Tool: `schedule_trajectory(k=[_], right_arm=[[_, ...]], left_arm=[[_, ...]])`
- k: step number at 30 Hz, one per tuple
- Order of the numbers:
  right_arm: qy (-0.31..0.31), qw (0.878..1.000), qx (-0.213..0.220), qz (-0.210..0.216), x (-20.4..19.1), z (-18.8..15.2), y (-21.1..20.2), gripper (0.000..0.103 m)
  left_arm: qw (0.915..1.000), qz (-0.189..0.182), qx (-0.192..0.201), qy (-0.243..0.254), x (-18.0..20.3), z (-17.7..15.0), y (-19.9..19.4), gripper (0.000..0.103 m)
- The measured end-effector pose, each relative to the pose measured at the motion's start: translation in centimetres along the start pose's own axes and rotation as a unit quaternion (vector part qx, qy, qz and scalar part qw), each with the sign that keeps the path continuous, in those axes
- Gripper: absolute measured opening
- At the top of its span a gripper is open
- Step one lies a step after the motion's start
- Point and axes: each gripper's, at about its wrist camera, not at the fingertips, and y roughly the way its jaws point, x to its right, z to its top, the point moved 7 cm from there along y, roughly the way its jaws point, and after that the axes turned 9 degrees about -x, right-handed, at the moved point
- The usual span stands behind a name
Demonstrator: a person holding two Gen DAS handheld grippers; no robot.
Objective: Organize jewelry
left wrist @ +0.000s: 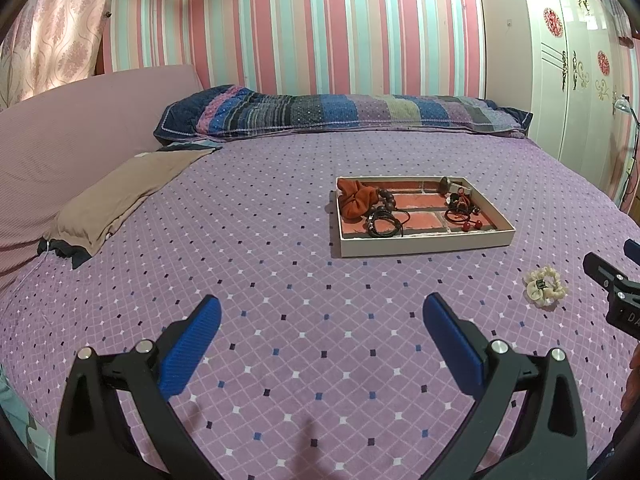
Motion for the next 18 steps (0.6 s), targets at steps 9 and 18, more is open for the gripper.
schedule_trajectory(k=[9,18], right_arm=[[0.001,1.0,-0.001,0.002,0.07,-0.03,0.05,0.099],[-0.001,1.0,-0.003,0.0,0.03,-0.18,0.2,0.099]], left_arm=[[1.0,0.001,-0.002,-0.002,0.01,0.02,0.11,0.099],[1.0,-0.002,-0.007,0.005,0.38,-0.2,0.41,0.099]])
